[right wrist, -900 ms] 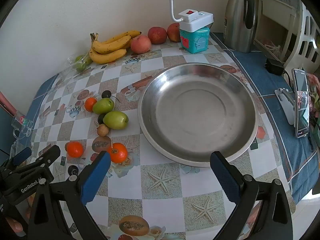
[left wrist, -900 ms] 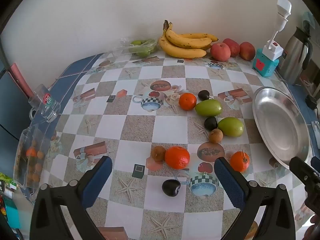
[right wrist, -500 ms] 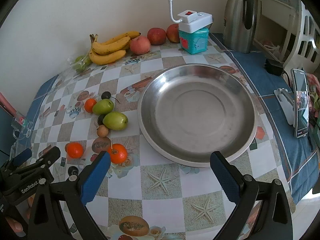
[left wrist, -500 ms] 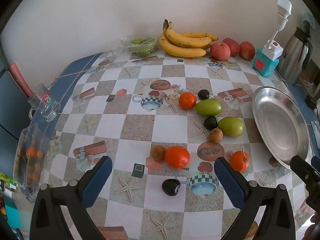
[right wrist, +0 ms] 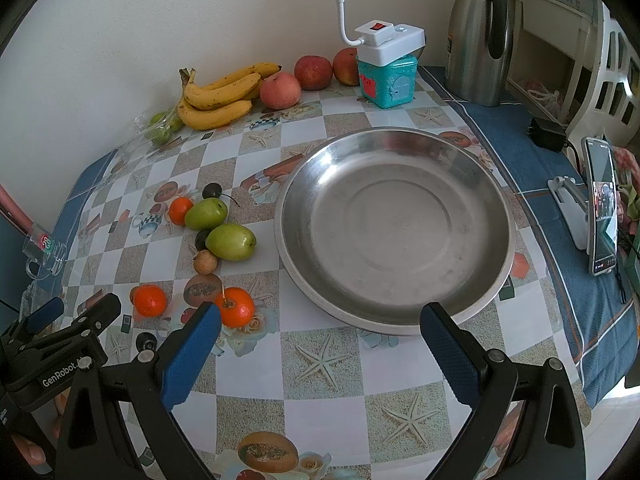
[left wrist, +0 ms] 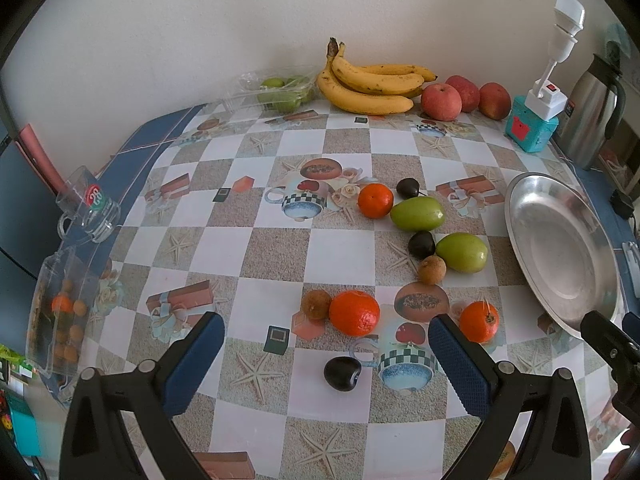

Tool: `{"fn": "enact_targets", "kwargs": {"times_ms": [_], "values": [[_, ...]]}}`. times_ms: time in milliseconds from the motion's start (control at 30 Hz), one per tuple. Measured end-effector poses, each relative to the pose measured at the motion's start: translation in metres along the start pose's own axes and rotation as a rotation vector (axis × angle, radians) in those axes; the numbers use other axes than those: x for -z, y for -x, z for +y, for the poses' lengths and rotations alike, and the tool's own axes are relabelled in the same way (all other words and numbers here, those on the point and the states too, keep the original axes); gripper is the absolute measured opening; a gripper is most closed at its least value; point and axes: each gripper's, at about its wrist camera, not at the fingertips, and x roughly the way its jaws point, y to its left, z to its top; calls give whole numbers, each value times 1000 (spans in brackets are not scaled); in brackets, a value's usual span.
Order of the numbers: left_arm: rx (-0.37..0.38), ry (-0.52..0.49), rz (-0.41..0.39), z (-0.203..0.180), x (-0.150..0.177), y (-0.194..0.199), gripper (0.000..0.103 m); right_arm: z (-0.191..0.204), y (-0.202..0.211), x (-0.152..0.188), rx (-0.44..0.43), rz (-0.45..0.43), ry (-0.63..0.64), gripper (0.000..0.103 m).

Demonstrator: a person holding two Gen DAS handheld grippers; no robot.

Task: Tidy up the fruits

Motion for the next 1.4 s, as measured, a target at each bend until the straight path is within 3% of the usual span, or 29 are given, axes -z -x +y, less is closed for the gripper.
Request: {"fn": "enact_targets", "kwargs": {"times_ms": [667,900,1267,1400], "values": [[1,-1,-1,0,-1,0,103,-3,2,0,14,-9,3,100],[-10,19,2,4,1,0,103,-2,-4,0,6,51,-16,100],[6,122,111,20,2,-27,103,26,-26,-10,-133,52,-39,100],[6,124,169,18,4,-42,103,37,-37,-14,-121,71,-40,100]]}}
